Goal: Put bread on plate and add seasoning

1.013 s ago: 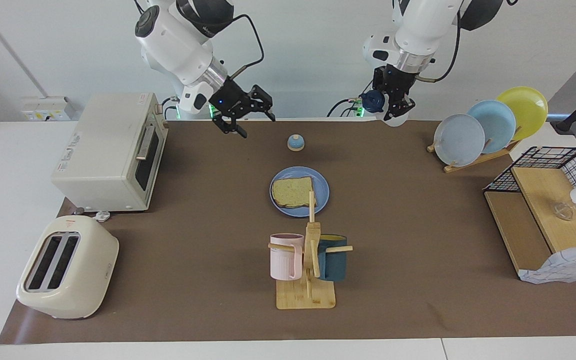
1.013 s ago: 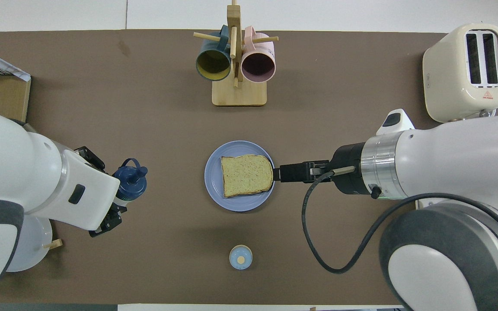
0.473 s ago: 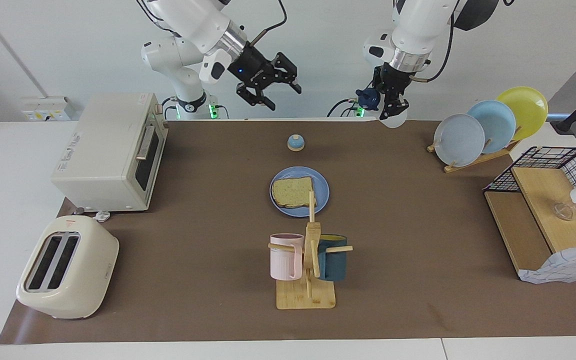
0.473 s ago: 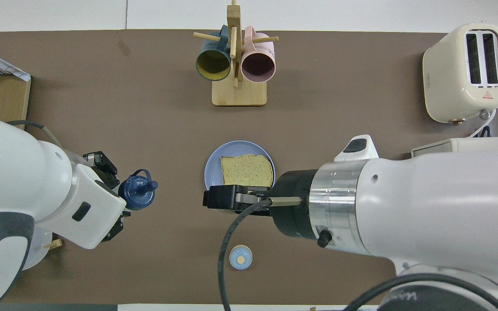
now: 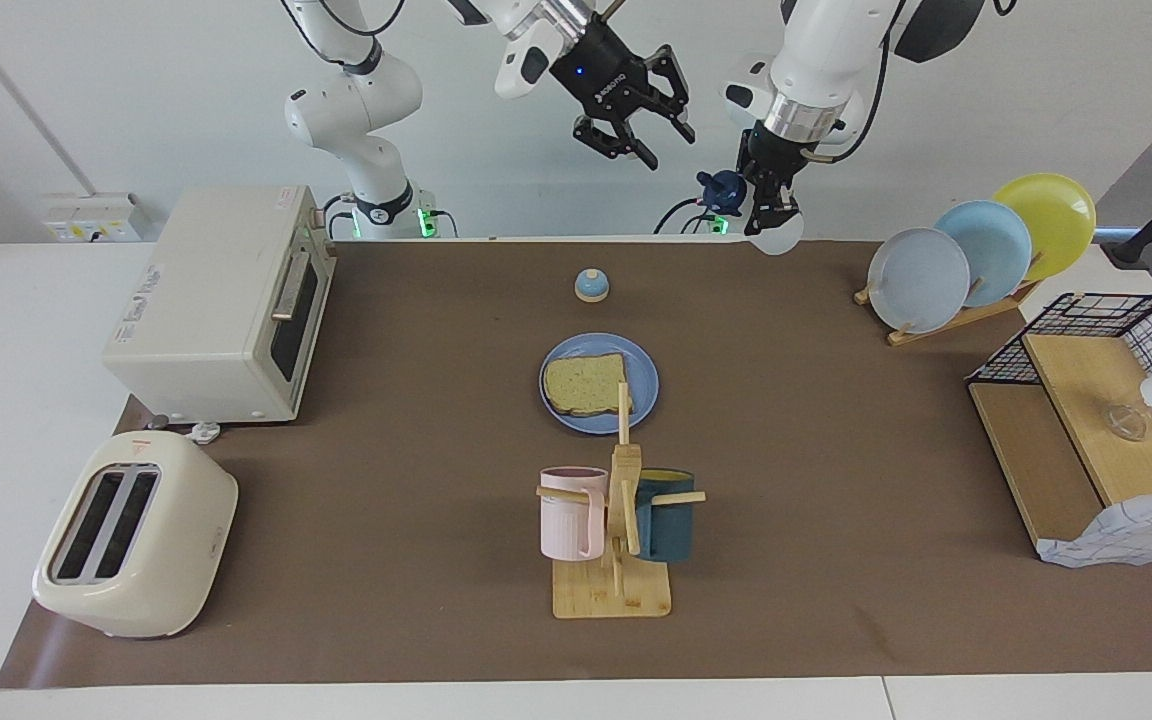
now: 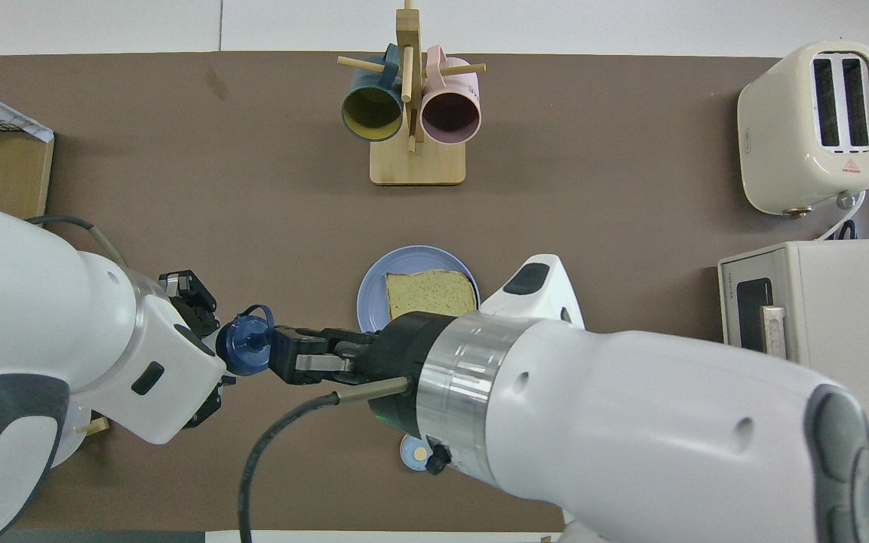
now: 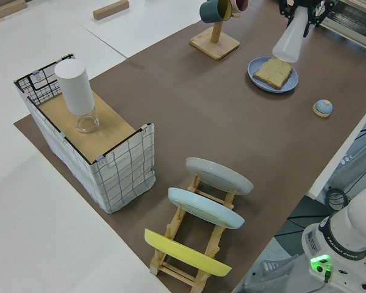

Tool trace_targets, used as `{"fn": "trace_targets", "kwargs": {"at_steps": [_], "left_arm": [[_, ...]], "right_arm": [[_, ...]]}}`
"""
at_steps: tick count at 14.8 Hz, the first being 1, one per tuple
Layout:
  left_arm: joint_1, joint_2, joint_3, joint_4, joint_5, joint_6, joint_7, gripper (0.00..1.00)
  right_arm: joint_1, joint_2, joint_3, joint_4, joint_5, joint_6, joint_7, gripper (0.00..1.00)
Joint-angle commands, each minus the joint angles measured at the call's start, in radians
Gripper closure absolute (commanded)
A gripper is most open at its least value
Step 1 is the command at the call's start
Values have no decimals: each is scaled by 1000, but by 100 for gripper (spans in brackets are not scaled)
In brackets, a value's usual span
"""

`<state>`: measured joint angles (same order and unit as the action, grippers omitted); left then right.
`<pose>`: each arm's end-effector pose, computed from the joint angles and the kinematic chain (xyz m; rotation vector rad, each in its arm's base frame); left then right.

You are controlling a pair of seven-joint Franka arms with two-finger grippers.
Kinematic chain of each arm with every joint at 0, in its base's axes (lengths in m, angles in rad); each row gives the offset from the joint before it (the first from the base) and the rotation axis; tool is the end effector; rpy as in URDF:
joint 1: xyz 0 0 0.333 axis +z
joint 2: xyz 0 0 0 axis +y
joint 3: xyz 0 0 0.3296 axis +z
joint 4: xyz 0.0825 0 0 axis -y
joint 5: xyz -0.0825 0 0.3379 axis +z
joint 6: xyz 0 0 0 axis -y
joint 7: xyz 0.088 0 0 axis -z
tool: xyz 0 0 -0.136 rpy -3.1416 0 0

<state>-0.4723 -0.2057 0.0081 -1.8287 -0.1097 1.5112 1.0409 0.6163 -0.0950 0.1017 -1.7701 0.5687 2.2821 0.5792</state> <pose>0.3755 -0.2049 0.5932 2.1898 -2.0519 -0.1134 0.3934 0.3801 0.6609 -2.3615 0.1184 -0.1947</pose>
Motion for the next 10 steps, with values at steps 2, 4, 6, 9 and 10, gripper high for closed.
{"fn": "trace_targets", "kwargs": {"at_steps": [2, 4, 6, 9, 10], "left_arm": [[-8, -47, 18, -52, -48, 35, 24, 55], [-8, -47, 18, -54, -48, 37, 25, 55], [-8, -47, 16, -54, -51, 41, 24, 55], [-9, -55, 16, -66, -51, 52, 24, 55], [-9, -55, 16, -67, -51, 53, 24, 55]], "right_arm": [[2, 54, 4, 52, -35, 46, 27, 50], [-3, 58, 4, 52, -39, 40, 19, 52], [0, 60, 4, 54, -40, 51, 21, 58], [3, 58, 6, 54, -44, 51, 27, 60], [5, 55, 6, 52, -44, 51, 27, 60]]}}
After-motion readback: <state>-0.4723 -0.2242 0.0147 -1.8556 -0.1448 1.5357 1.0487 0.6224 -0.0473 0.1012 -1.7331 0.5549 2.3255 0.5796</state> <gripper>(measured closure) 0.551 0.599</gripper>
